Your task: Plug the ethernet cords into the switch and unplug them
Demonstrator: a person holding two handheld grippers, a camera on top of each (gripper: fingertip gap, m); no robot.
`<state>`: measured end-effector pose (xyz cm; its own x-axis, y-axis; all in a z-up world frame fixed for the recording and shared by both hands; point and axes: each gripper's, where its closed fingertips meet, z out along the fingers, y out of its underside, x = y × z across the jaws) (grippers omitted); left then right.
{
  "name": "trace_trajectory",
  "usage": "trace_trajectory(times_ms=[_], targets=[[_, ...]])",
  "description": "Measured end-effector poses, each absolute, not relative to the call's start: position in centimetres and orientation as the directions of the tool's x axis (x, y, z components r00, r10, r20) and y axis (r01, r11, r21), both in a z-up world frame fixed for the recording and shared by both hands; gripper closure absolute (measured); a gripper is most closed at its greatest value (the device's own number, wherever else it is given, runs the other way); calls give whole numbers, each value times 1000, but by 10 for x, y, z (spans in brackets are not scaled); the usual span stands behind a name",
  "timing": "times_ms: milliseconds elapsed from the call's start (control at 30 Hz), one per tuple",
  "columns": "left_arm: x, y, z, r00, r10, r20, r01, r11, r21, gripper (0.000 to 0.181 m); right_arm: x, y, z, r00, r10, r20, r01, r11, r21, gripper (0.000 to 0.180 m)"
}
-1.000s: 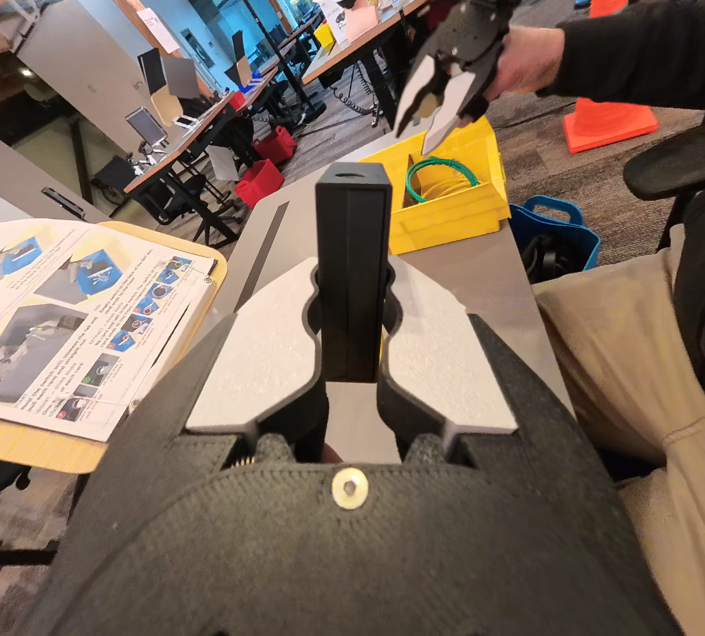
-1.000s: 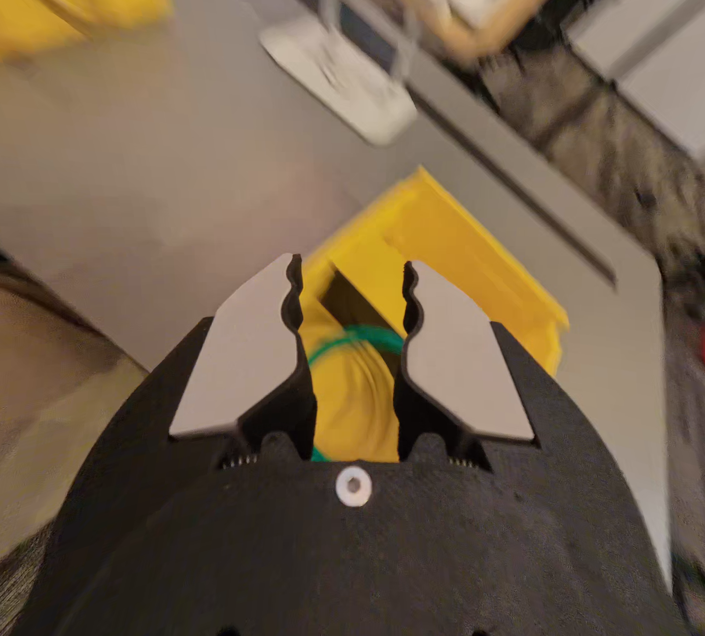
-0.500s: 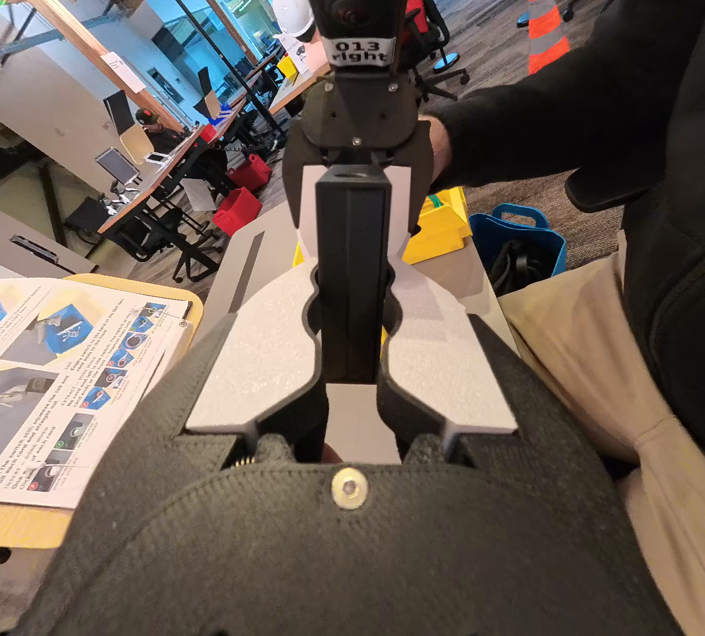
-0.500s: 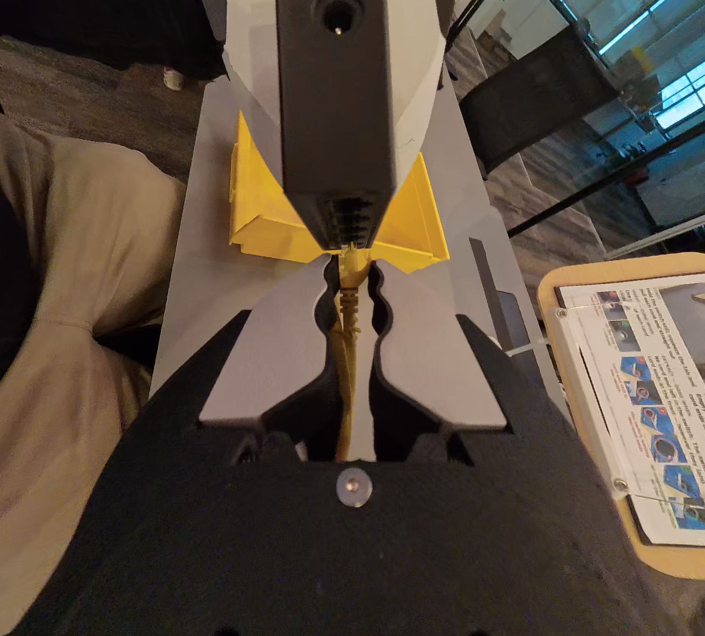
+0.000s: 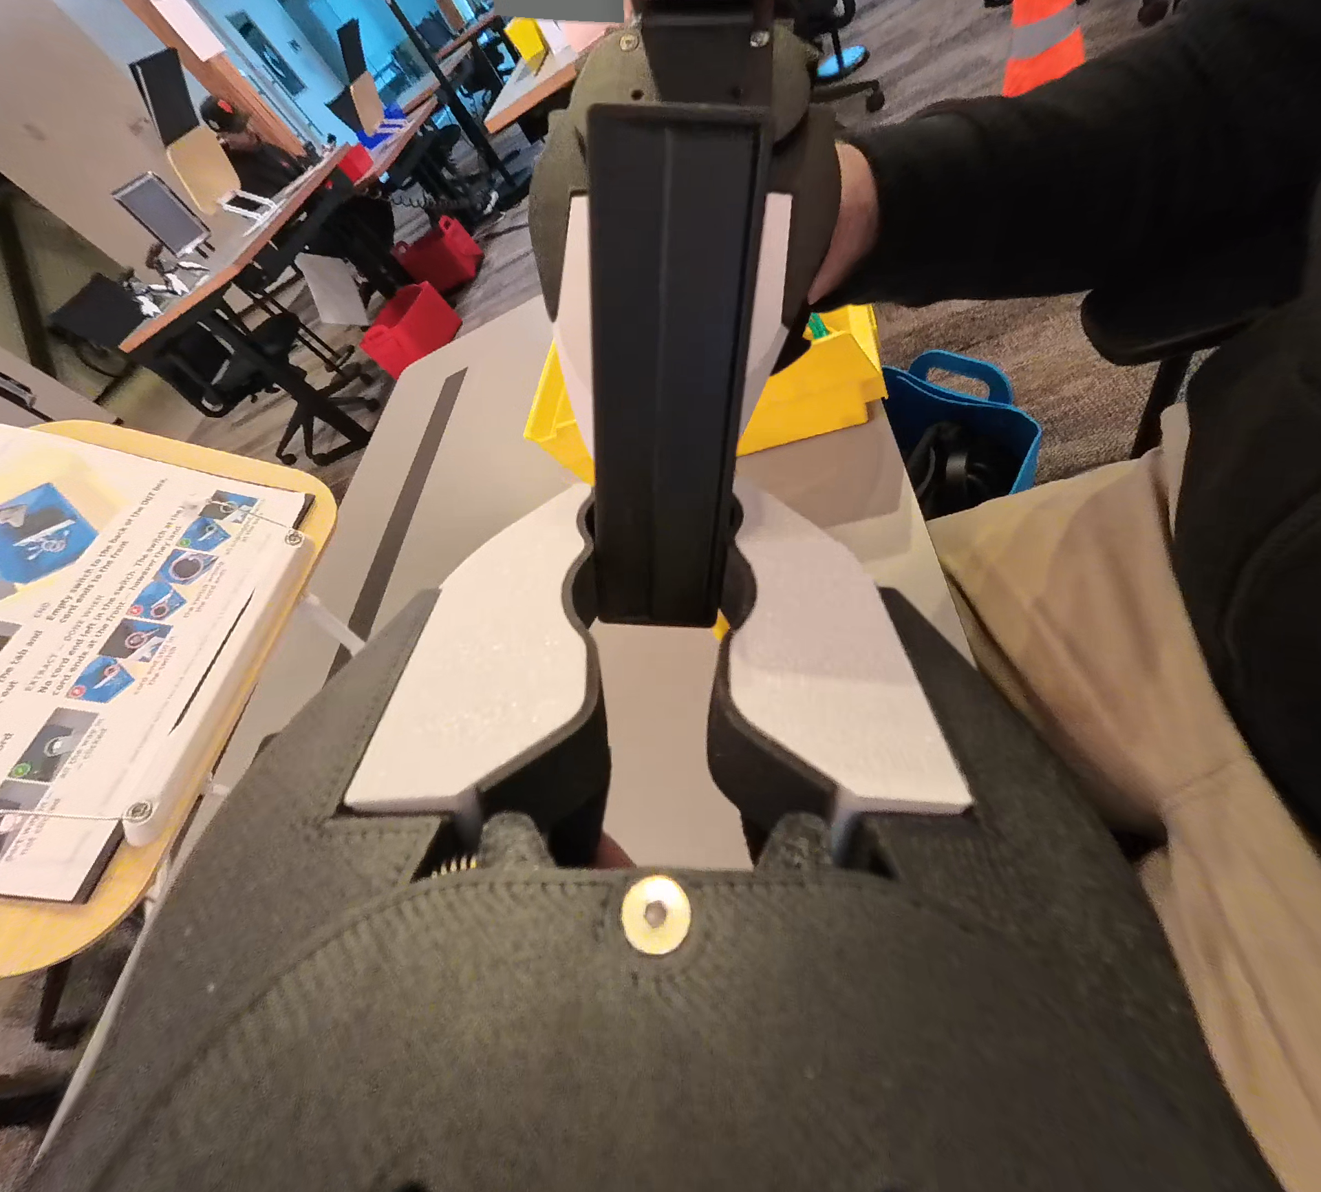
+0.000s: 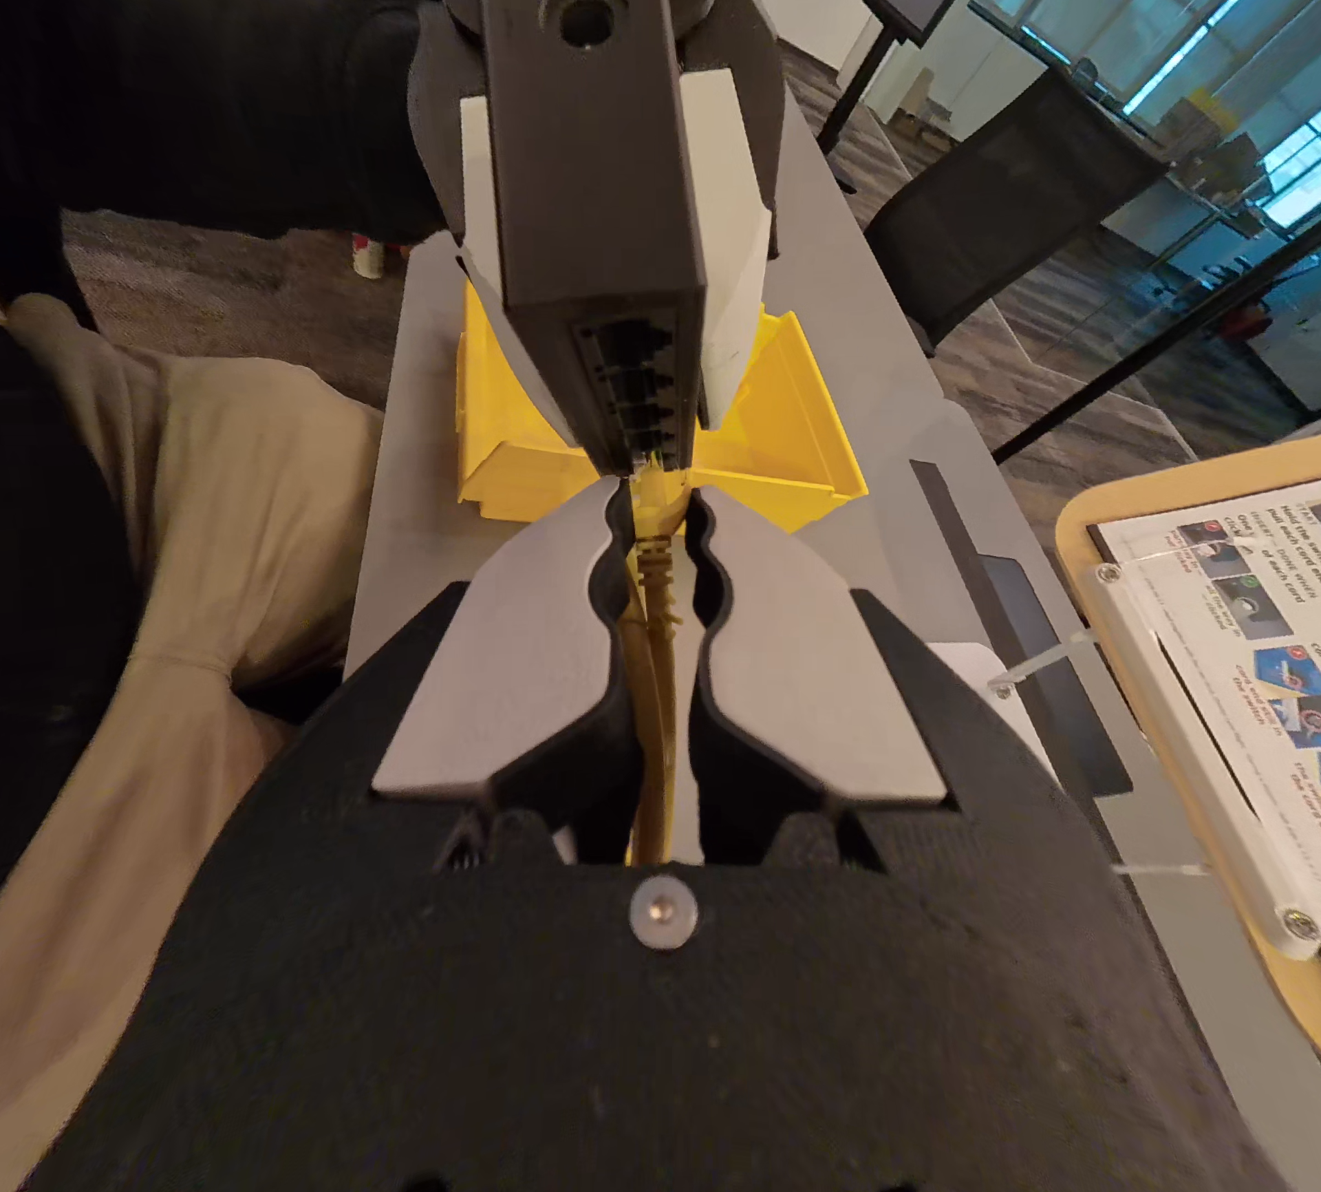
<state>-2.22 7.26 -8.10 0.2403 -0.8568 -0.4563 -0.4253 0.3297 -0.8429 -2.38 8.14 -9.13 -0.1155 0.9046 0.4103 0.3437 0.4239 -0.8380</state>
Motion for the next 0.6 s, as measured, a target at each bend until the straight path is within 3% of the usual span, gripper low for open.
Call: trace_trajectory(times_ms=[333, 600], targets=[[-18, 65, -78, 205, -900, -385, -345, 302, -889, 152, -20, 70, -85, -172, 834, 524, 280, 552, -786, 166], [-15, 64, -84, 187, -907, -377, -345, 299, -890, 152, -16, 70, -93, -203, 767, 609, 372, 636, -676, 169]])
